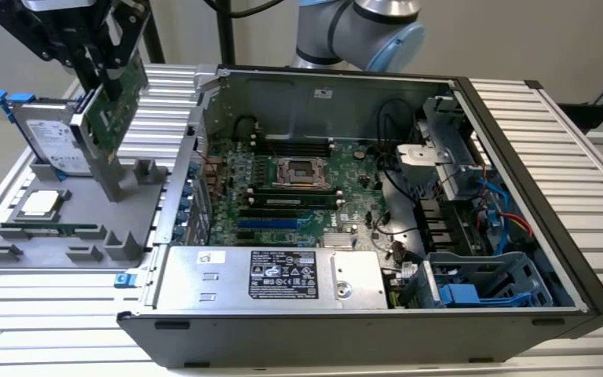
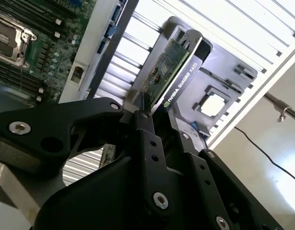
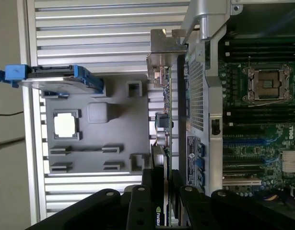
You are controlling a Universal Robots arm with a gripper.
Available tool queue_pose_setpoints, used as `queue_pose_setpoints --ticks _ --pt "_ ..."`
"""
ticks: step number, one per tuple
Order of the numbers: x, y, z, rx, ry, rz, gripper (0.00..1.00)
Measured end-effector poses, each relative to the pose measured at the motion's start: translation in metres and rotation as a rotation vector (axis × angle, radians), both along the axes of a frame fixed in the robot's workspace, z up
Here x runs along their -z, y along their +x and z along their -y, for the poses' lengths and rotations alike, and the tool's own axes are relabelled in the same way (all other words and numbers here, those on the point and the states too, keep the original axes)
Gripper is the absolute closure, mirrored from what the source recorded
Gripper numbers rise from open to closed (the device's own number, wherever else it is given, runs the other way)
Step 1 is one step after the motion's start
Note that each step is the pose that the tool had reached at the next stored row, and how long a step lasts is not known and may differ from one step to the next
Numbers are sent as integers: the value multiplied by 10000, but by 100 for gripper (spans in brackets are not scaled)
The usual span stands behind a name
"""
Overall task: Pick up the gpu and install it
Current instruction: 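Pick up the gpu and move the gpu toward the slot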
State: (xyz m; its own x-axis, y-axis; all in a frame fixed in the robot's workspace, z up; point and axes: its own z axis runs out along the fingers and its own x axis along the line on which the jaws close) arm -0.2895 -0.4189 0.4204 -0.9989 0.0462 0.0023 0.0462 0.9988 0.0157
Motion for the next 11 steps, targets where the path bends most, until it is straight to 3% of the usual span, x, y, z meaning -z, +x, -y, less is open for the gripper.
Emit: queue_pose_setpoints --ticks 11 --pt "0 194 0 0 0 -9 100"
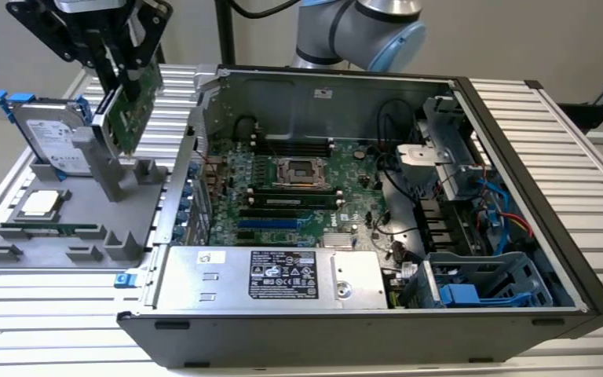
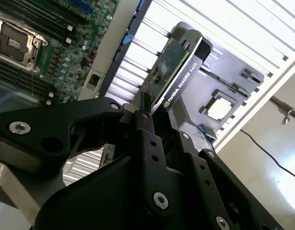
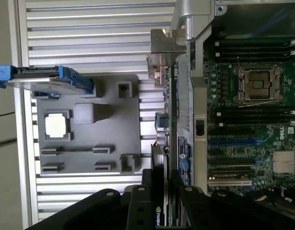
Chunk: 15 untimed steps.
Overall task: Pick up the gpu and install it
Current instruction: 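Pick up the gpu and move the gpu toward the slot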
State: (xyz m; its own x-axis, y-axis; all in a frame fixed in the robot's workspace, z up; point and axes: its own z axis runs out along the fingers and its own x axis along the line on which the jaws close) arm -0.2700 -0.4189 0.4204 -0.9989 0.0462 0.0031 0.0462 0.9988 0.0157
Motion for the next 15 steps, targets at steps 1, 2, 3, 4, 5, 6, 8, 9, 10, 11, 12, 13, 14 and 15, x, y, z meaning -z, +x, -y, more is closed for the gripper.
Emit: queue_pose_setpoints --ticks 1,2,3,4,5,6,8,9,10,11,12,13,14,15 --pt "0 17 0 0 0 -1 100" --pt "0 32 0 0 -1 -2 100" --pt "0 49 0 0 -1 -2 100" --pt "0 66 0 0 0 -3 100" --pt "0 80 0 0 -1 -4 100" --pt "0 97 0 0 0 -4 100" --pt "0 122 0 0 0 -4 100" --pt "0 132 0 0 0 -4 100" --pt "0 143 0 0 0 -5 100" --pt "0 154 0 0 0 -4 100" --pt "0 165 0 0 0 -4 100" --pt "0 177 0 1 0 -4 100" --pt "0 190 0 0 -1 -4 100" --pt "0 203 0 0 0 -4 100"
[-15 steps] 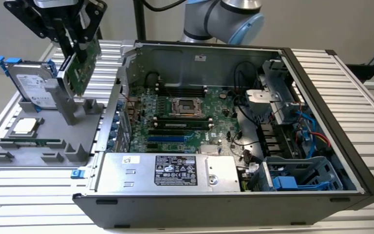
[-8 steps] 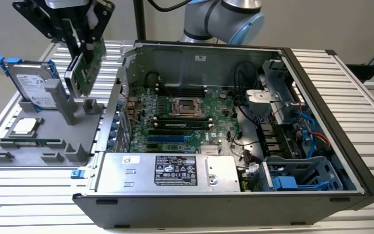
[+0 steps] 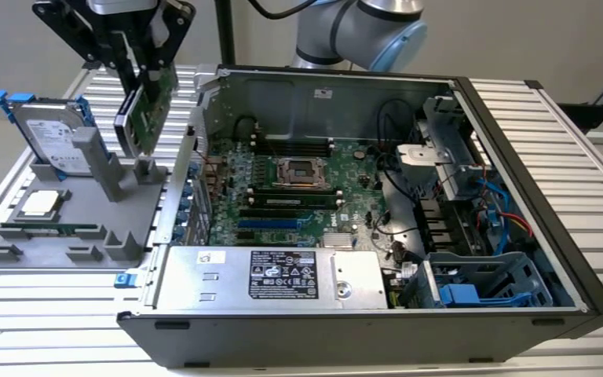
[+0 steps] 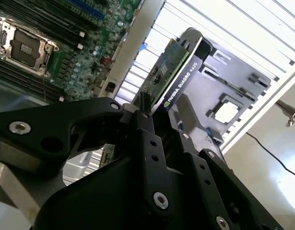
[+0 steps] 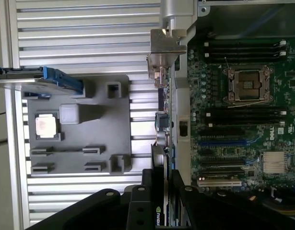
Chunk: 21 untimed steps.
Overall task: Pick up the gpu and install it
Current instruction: 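Pick up the gpu and move the gpu toward the slot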
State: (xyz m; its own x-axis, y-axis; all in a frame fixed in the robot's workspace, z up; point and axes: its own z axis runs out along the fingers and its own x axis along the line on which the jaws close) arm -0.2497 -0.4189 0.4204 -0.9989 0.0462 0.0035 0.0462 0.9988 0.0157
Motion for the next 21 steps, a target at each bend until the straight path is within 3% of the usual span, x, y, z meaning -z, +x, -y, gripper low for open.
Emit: queue_pose_setpoints --ticks 21 --pt "0 221 0 0 -3 -1 100"
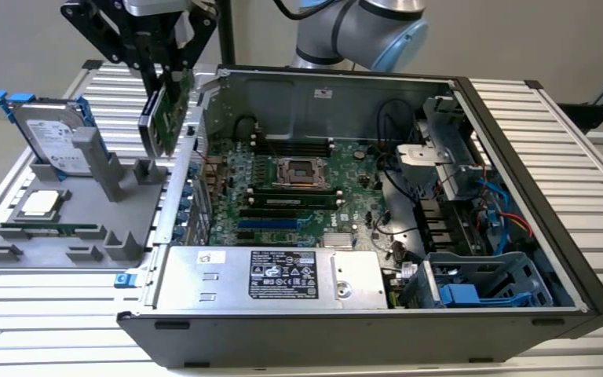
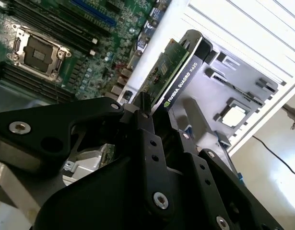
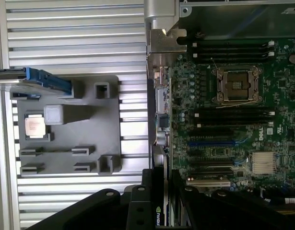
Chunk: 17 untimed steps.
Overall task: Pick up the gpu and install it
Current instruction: 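Pick up the gpu and move the gpu toward the slot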
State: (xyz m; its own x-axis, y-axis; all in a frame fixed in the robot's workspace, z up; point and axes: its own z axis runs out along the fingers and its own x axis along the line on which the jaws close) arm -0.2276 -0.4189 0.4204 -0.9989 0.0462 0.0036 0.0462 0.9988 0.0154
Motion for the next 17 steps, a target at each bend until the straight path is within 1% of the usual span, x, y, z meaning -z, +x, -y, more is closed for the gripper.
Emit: queue_pose_setpoints --ticks 17 --pt "0 177 0 0 -2 -2 100"
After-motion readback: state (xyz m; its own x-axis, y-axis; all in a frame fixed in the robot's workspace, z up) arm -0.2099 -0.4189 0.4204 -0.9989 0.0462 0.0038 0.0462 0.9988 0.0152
